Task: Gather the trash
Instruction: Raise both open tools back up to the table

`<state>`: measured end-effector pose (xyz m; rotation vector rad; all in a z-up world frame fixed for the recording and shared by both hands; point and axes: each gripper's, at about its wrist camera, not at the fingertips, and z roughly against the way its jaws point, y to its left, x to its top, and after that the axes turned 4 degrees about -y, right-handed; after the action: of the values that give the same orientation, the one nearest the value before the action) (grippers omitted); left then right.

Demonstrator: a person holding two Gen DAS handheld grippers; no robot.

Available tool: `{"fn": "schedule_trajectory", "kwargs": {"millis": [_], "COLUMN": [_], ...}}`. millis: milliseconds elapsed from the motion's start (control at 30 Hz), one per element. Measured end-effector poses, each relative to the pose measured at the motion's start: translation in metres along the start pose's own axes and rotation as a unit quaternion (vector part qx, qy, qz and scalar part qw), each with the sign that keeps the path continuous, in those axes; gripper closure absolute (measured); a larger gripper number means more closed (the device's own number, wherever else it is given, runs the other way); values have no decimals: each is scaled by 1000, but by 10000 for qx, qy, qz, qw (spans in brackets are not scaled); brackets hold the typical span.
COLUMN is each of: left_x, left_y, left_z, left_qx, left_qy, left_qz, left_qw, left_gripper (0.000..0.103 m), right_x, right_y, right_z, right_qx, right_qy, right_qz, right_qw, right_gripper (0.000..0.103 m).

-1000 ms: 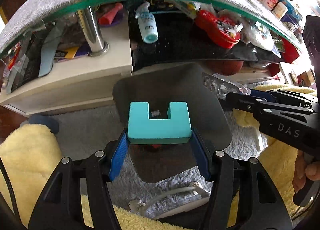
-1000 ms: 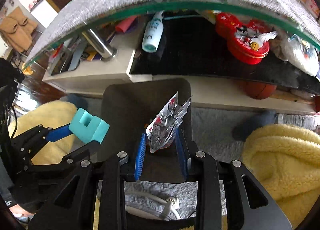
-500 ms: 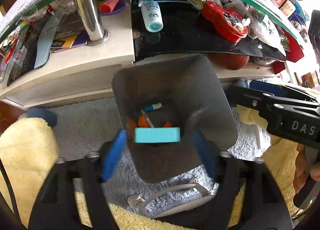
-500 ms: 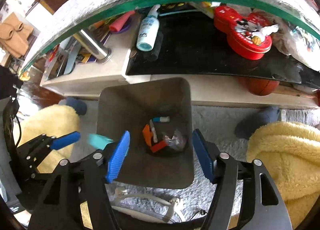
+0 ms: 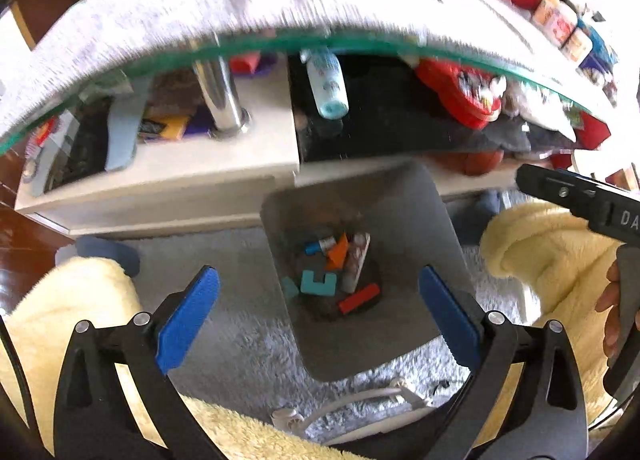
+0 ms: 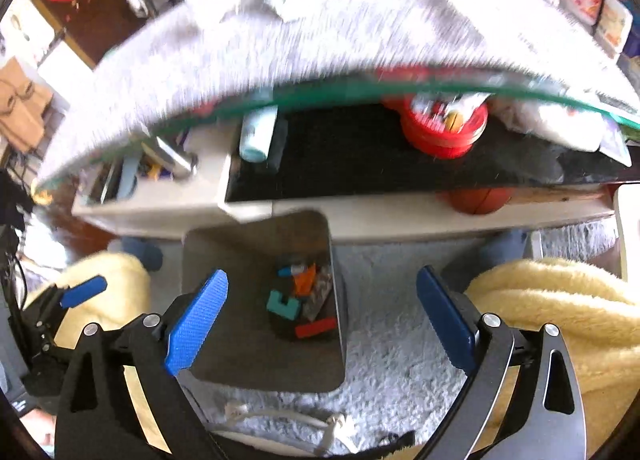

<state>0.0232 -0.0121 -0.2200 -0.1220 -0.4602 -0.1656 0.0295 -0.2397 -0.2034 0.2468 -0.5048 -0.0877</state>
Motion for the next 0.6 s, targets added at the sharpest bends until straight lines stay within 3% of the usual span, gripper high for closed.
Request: {"fn": "schedule_trajectory", "kwargs": {"millis": [100,300,600], "left_x": [10,35,94], "left_y": [0,-2,5], "left_z": [10,25,43], "left_qx": [1,14,133], "left_qy": [-174,-494,-1002], "left_qz": [12,9,85], "left_qw": [9998,9988,9948], "left_gripper": [8,8,8], "right_x": [11,38,94], "right_y": [1,4,-3], "right_z": [12,19,24], "right_qx": [-40,67,-34], "right_qy": [-276,-391,-766], "right_qz": [55,150,84], "right_qw": [9996,9991,9970], "right_gripper": [7,3,3]}}
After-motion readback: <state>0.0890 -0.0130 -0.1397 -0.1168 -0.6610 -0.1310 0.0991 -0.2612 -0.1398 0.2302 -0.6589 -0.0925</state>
